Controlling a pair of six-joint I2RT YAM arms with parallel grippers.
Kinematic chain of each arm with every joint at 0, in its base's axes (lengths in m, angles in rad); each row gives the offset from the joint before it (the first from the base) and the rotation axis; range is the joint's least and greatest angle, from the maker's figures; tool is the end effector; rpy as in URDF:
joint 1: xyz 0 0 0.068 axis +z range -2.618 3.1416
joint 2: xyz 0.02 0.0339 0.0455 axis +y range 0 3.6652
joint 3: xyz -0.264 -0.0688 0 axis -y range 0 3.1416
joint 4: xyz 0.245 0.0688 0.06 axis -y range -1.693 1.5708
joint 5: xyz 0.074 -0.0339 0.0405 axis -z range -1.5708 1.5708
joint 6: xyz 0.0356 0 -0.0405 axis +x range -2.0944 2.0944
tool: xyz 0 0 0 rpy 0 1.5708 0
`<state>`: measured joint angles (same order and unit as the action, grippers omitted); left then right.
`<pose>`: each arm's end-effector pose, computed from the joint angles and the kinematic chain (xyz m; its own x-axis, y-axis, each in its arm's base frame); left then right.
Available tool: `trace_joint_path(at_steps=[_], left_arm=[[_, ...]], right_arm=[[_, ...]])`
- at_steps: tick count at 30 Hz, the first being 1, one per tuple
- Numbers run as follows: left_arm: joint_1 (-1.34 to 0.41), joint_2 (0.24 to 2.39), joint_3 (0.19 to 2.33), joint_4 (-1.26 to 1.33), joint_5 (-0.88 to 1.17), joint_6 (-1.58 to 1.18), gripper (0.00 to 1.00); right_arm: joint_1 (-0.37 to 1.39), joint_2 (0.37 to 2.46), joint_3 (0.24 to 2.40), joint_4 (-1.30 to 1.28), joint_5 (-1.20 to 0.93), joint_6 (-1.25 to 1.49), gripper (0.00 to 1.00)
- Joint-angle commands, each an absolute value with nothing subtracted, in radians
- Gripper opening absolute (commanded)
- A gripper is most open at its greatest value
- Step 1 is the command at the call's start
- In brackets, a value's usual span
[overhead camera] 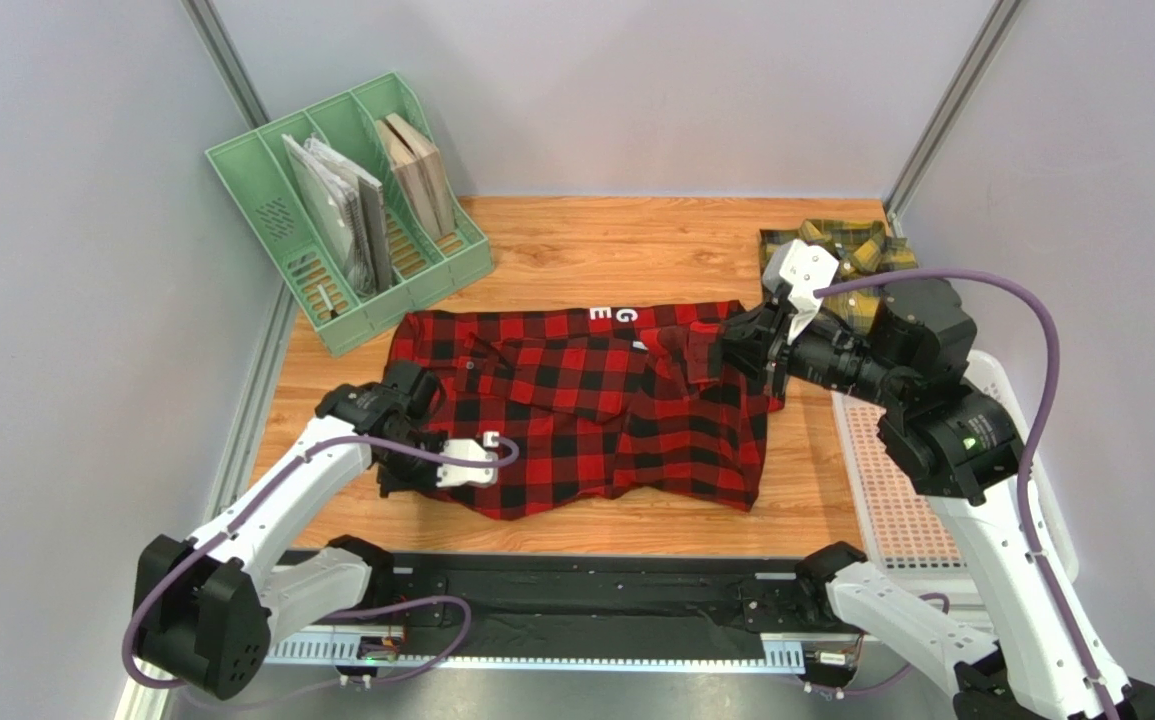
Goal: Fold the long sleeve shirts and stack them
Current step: Fold the shirt
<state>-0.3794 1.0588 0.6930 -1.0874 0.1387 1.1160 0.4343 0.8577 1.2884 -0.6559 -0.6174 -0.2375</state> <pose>0.1410 -0.0615 0.2035 -0.0622 0.9826 -0.1749 0.9965 0.0711 0.0451 0.1231 0.0798 0.4470 0.0043 -0.2095 -0.9778 -0.8787 0.4660 -0.1037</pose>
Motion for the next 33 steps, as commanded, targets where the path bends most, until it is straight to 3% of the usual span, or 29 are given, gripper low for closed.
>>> trace_joint_path(at_steps=[1,14,22,33], left_arm=[[-0.350,1.075,0.797,-1.170,0.184,1.117,0.00],[-0.196,1.322,1.008,-1.046,0.189,1.066,0.00],[-0.172,1.518,1.121,-0.970,0.163,1.045,0.00],[-0.126,1.637,1.152,-0.902,0.150,0.989,0.00]], right_arm=[[0.405,0.923,1.406,-0.621,-0.620,-0.330,0.00],[0.284,1.311,1.764,-0.546,-0.822,-0.489,0.00],[0.284,1.494,1.827,-0.445,-0.899,-0.520,0.00],[0.275,1.583,1.805,-0.345,-0.928,-0.604,0.00]])
